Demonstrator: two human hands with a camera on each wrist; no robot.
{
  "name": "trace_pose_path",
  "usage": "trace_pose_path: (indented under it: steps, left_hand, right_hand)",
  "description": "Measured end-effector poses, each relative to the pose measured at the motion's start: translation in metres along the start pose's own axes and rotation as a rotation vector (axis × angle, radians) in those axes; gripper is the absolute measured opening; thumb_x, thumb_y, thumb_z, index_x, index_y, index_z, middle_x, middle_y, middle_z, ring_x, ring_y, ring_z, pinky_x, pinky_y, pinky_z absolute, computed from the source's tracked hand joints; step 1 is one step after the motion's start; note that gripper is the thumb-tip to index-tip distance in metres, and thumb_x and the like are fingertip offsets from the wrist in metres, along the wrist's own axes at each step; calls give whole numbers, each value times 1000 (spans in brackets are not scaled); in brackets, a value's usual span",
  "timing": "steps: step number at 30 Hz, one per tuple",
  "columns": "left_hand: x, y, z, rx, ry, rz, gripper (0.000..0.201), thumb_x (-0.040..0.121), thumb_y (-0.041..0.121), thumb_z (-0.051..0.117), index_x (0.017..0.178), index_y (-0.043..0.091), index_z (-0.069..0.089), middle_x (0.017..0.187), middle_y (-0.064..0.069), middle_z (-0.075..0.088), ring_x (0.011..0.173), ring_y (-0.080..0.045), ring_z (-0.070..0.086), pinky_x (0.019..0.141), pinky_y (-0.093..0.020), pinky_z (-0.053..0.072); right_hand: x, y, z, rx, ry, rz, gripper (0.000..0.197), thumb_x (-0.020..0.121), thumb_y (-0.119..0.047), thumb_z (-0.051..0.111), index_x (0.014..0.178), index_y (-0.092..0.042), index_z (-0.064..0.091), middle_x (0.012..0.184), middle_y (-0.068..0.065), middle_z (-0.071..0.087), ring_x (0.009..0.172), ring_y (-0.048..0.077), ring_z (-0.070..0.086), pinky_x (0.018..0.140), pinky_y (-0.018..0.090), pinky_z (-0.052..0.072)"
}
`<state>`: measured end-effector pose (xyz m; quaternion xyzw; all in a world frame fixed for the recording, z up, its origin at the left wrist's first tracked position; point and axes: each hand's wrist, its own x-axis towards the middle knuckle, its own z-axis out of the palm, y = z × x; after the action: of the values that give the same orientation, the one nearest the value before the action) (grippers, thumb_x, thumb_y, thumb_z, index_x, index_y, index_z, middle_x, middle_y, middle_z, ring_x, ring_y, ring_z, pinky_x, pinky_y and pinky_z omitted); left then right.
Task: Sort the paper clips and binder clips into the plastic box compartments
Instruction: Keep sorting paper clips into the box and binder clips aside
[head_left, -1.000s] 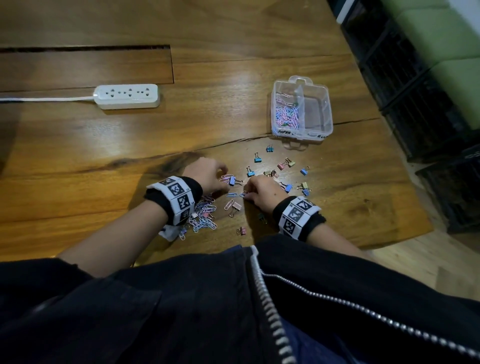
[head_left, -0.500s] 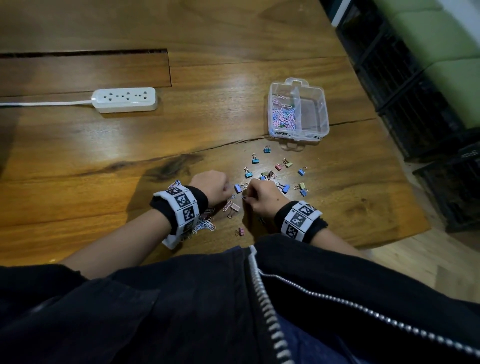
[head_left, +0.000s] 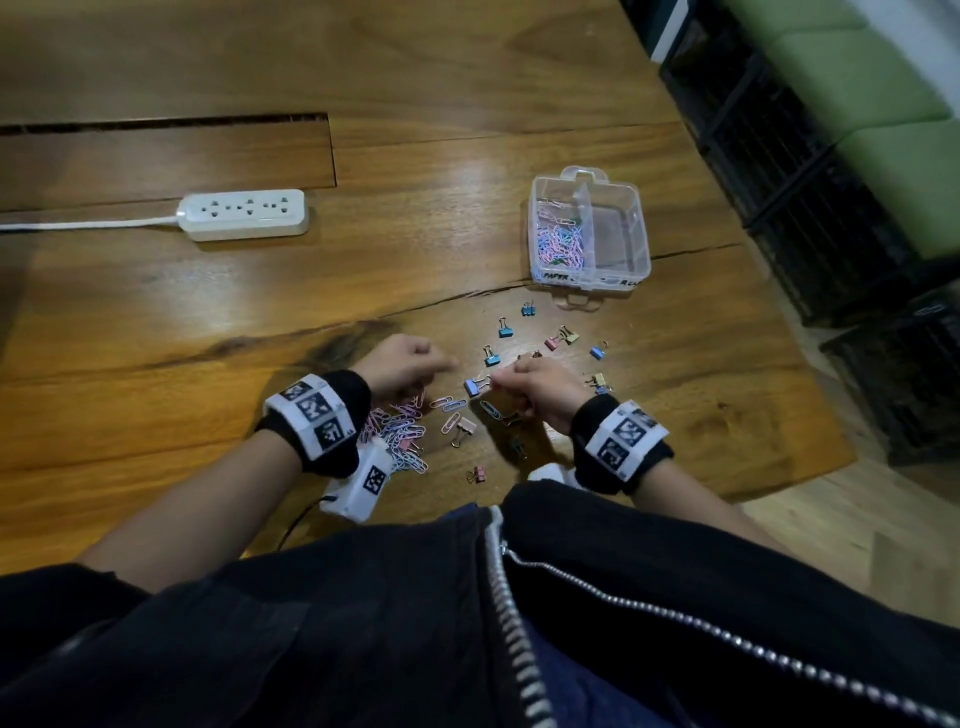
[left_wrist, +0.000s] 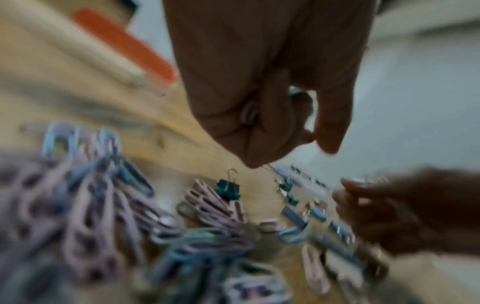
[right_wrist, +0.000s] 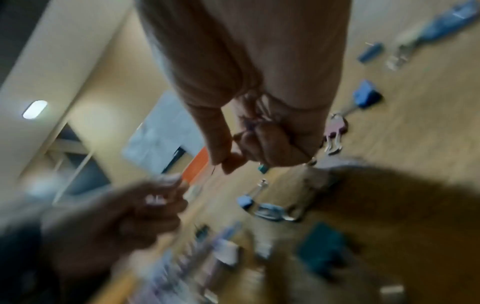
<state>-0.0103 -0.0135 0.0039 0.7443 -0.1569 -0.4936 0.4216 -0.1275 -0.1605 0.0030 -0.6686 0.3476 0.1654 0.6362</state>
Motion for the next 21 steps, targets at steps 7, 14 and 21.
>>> trace_pose_path:
  steps: [7,14,21]
  left_hand:
    - [1,-9,25,862,214,86,22,79,33,67,78,17,53,83,-3,59,83,-22,59,71,-32,49]
    - [2,-7,39,996,161,25,22,90,27,52,96,7,60,91,-8,61,85,-23,58,72,-31,49]
    - [-4,-3,40,1031,43,-46,31,92,29,46,98,1,60,90,-11,60,82,-25,58,68,-31,48]
  right_hand:
    - [5,14,25,-727,214,-187,14,82,-19,63,90,-8,59,97,8,62,91,21,56,82,34,47]
    - [7,10,23,-687,146,-178,8,88,-15,53,90,-8,56,91,6,56,83,18,52,71,29,43]
    - [4,0,12,20,23,-213,25,89,-10,51,66,-18,45,66,-4,45,53,4,46,55,19,38]
